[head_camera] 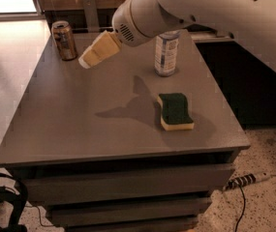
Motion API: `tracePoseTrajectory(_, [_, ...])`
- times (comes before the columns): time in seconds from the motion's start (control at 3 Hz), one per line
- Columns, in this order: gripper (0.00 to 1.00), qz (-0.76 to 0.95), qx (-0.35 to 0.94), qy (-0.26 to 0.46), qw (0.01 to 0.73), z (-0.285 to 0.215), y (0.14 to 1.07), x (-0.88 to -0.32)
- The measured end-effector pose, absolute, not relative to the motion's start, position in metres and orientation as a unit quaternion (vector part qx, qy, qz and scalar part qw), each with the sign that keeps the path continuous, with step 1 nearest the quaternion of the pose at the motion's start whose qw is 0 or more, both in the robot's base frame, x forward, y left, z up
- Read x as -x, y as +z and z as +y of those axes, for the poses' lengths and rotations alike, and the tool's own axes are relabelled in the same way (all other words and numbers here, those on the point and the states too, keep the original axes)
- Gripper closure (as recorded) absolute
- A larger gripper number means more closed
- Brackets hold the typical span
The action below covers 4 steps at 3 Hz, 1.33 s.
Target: Knock orange can over
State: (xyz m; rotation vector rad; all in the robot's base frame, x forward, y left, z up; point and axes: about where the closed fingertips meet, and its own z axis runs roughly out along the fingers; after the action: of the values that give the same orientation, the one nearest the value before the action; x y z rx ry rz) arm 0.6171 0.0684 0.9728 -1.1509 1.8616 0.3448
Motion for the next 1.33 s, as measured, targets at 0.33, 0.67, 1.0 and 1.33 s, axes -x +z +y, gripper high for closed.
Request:
tracePoseTrajectory(0.33, [0.0, 0.741, 0.448, 0.172, 0.47, 0.091, 0.954, -0.655])
tracePoseTrajectory(0.67, [0.0, 0.732, 0.433, 0.192, 0.491, 0.116, 0.938, -0.692])
tracePoseTrajectory(1.0, [0.0, 0.715, 0.416, 0.212, 0.52, 0.156, 0.924, -0.732])
tracePoseTrajectory(1.33, [0.0, 0.703, 0.405, 0.226, 0.539, 0.191, 0.915, -0.76])
